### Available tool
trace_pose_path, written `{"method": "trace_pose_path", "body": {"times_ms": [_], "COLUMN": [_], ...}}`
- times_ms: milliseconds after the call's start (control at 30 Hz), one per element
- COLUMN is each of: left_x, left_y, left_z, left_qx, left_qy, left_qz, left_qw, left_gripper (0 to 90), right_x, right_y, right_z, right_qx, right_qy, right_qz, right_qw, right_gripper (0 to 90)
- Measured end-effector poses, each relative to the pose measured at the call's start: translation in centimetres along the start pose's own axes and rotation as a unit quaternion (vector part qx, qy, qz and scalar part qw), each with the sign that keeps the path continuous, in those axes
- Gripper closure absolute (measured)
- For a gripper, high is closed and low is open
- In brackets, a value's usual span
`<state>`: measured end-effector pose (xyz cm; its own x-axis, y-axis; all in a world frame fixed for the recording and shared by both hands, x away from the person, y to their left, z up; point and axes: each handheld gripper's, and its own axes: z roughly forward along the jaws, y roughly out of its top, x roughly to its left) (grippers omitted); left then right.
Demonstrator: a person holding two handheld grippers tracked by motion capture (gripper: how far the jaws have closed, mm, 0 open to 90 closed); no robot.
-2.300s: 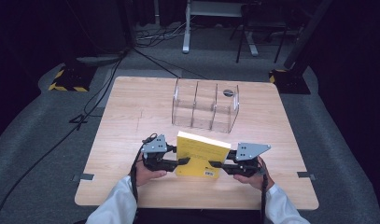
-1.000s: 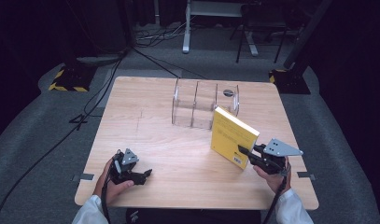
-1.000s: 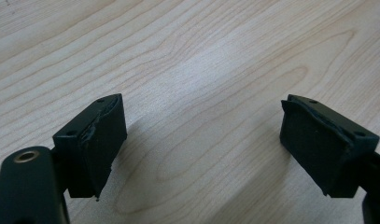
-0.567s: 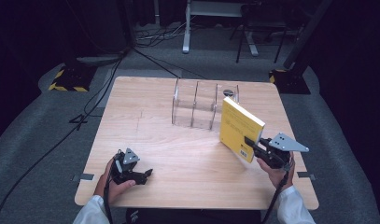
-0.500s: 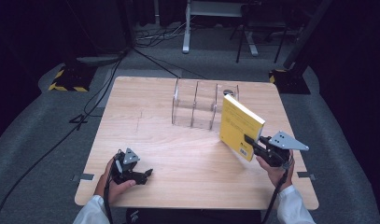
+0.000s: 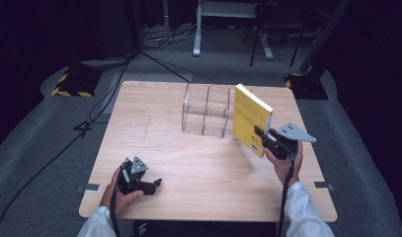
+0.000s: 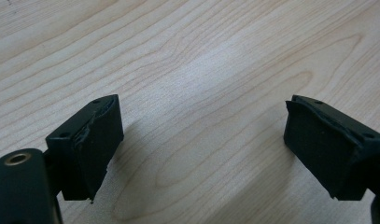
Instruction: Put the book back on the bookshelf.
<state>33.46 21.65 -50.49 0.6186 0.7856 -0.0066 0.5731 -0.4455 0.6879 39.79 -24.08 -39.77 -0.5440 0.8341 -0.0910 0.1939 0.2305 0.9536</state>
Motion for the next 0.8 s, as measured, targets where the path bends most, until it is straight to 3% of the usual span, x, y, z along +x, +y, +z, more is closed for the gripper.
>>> {"method": "trace_pose_path", "body": {"times_ms": [233,433,800], "left_x": [0.0,0.0,-0.1], "left_y": [0.0,0.0,0.0], "left_z": [0.0,-0.1,0.0], "left_qx": [0.001,0.0,-0.001], "left_qy": [0.002,0.002,-0.006], "left_qz": [0.002,0.002,0.009], "left_qw": [1.0,1.0,0.9999], "left_gripper": [12.8,13.0,13.7], "right_x": [-0.1,-0.3,-0.5], "right_y": [1.3,1.9,2.9], "right_z": [2.1,3.9,7.4], "right_qx": [0.001,-0.004,-0.003], "right_qy": [-0.019,-0.026,-0.066], "right_qz": [-0.002,0.01,0.02], "right_qw": [0.9998,0.9996,0.9976], "right_gripper": [76.6,76.6,76.5]}}
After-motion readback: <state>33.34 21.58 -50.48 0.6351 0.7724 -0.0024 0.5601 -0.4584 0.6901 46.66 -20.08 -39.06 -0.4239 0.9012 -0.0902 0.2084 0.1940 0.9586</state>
